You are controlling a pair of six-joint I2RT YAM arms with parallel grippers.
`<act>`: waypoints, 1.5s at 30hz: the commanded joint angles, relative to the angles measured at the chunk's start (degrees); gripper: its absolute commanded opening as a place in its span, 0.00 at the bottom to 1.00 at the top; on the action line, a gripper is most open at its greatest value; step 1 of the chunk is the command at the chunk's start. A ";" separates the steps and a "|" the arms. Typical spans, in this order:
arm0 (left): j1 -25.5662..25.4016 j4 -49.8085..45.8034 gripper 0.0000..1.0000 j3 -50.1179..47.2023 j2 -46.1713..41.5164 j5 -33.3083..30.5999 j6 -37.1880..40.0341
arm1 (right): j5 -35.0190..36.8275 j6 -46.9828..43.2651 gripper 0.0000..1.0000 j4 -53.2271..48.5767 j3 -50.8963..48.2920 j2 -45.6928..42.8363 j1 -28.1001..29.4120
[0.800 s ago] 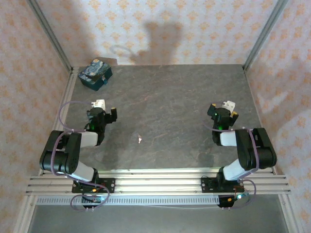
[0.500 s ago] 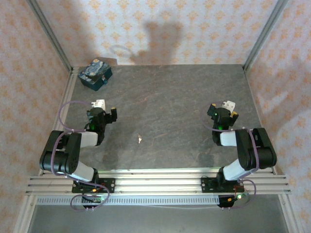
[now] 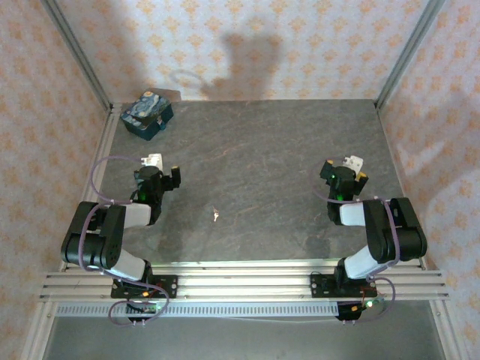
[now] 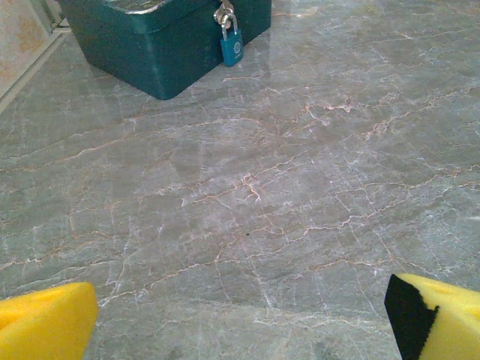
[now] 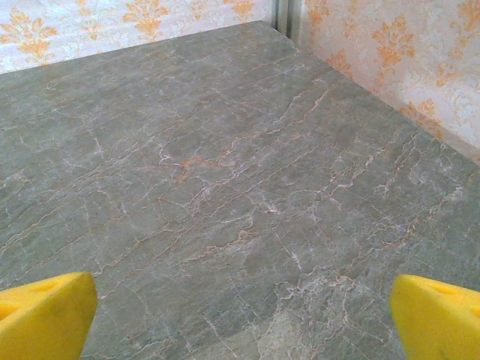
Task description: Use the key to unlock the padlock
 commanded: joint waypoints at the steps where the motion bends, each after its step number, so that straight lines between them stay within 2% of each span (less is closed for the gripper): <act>1: -0.15 1.62 1.00 1.32 0.09 -1.30 1.13 | -0.12 -0.42 0.99 -0.16 0.68 -0.14 0.24; 25: 0.18 1.52 1.00 1.41 0.01 -0.75 0.87 | -0.30 -0.42 0.99 -0.20 0.59 -0.25 0.16; 28: 0.11 -3.86 1.00 3.93 -1.76 -2.66 -0.06 | -0.68 -0.66 0.99 -0.24 0.65 -0.41 0.16; 32: 0.19 -23.35 1.00 14.72 -5.51 -7.01 -2.17 | -3.14 -1.79 0.99 -11.12 4.66 -5.56 0.20; 36: 1.81 -37.77 1.00 28.56 -4.07 -8.44 -10.05 | -2.64 1.61 0.99 -27.59 12.34 -10.99 0.24; 40: 3.08 -54.19 1.00 48.39 5.26 -7.98 -16.20 | -5.30 8.38 1.00 -41.46 21.17 -12.03 0.41; 45: 4.73 -77.71 1.00 80.39 25.23 -7.72 -22.09 | -8.55 14.14 0.99 -49.53 28.29 -10.30 2.68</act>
